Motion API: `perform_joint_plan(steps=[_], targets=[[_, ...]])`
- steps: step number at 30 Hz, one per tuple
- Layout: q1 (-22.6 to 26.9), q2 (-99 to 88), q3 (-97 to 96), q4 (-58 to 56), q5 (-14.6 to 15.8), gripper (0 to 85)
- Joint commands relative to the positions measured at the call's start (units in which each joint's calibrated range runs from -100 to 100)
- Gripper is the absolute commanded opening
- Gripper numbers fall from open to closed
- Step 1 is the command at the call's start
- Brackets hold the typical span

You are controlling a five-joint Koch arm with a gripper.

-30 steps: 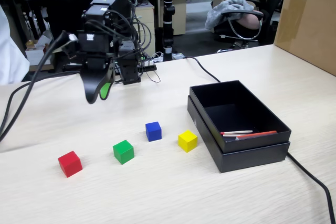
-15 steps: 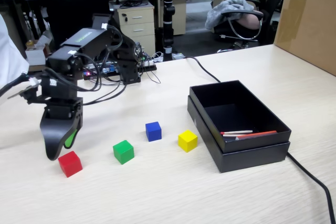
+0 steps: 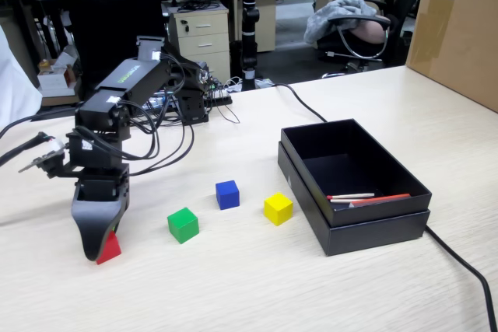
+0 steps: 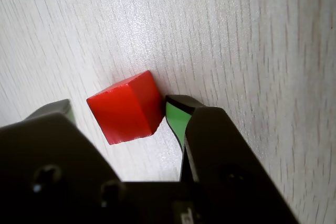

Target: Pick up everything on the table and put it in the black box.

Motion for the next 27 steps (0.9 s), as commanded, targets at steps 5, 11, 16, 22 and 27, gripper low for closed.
perform_joint_plan(steps=[5, 11, 16, 22, 27], targets=[[-0.3, -0.5, 4.2, -0.3, -0.4, 10.9], [-0.4, -6.9, 2.1, -3.5, 0.0, 9.2], [2.4, -32.4, -11.0, -3.6, 1.1, 9.2], [10.3, -62.7, -28.6, -3.7, 3.6, 9.2], [19.1, -74.4, -35.8, -3.7, 6.7, 9.3]])
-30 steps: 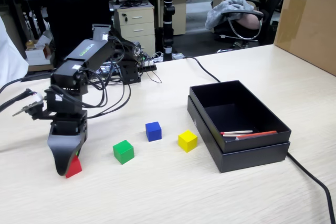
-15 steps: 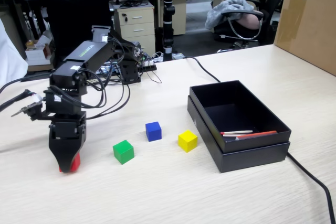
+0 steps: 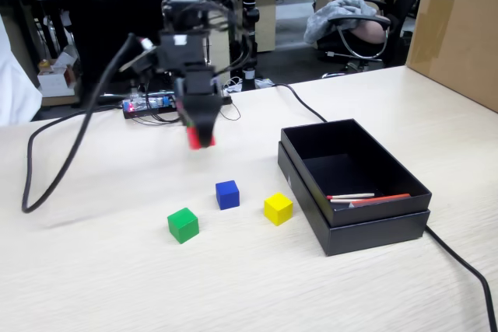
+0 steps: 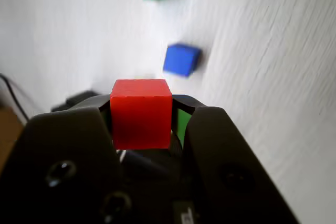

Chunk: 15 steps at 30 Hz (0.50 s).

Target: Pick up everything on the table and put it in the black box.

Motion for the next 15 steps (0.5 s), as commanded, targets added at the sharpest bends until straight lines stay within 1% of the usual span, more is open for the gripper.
perform_joint_plan(steps=[1, 2, 4, 7, 8, 9, 10, 15], targets=[[5.8, -7.5, 1.7, -0.7, 3.3, 9.3], [8.0, -7.6, 2.0, -0.9, 4.2, 9.2], [10.5, -7.2, 2.4, -1.0, 5.4, 9.3], [14.7, -1.1, 5.0, -1.0, 7.4, 9.3], [14.8, -0.7, 5.3, -1.0, 7.5, 9.3], [16.3, 3.8, 7.7, -1.0, 8.5, 9.3], [16.3, 4.1, 7.9, -1.0, 8.5, 9.3], [18.4, 17.3, 14.6, -1.0, 10.6, 9.3]])
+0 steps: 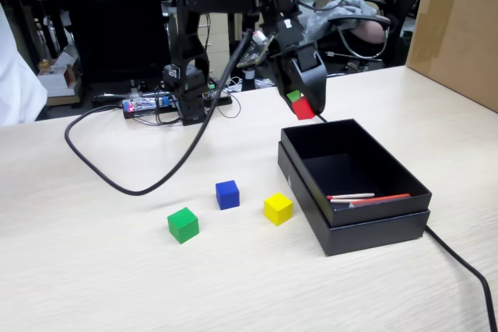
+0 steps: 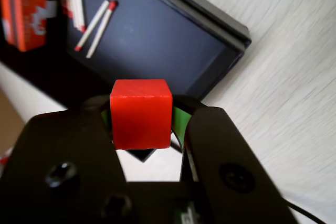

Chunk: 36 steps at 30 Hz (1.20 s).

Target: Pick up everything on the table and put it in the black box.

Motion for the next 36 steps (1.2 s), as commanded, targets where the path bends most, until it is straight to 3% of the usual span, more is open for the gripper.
perform_joint_plan(steps=[1, 17, 19, 23, 29, 36], targets=[[0.6, 4.5, 7.9, -0.5, 1.1, 9.3], [-0.3, 30.4, 20.3, -4.4, 3.7, 10.4], [-0.3, 31.4, 20.1, -4.7, 3.7, 20.3], [-0.3, 31.8, 20.1, -5.1, 3.6, 25.7], [-0.2, 27.6, 19.2, -6.0, 3.7, 37.5], [-2.6, 4.0, 20.5, -6.0, 3.4, 37.4]])
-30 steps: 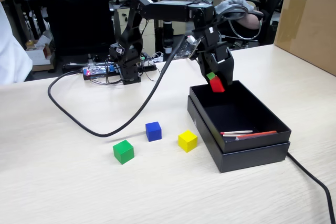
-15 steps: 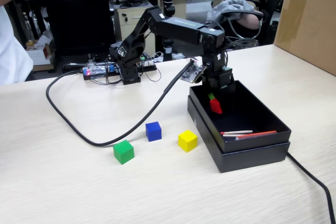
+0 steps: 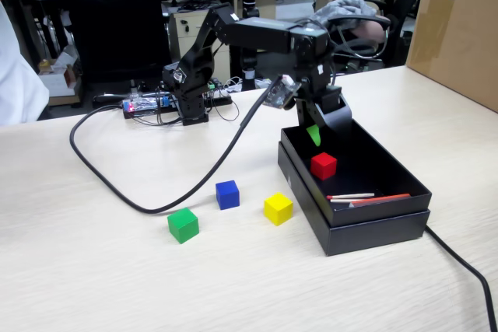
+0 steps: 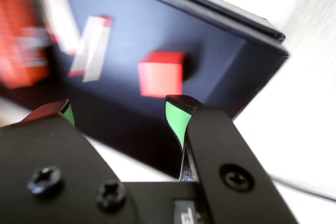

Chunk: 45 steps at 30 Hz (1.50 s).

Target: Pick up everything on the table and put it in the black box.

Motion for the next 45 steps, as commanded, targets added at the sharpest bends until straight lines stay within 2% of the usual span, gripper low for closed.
perform_joint_plan(steps=[1, 7, 11, 19, 23, 34, 45], targets=[[-1.8, -16.2, 4.5, -0.2, -1.0, 37.4], [-8.7, -34.7, -3.3, -0.2, -6.5, 37.4], [-14.5, -36.9, -8.4, -0.2, -10.2, 43.9], [-21.6, -26.7, -13.2, -0.2, -13.6, 48.5], [-23.7, -12.0, -11.1, 0.3, -15.4, 48.9], [-24.6, 10.4, 1.6, 0.3, -16.1, 48.5], [-25.1, 21.3, 9.0, 0.3, -16.1, 47.2]])
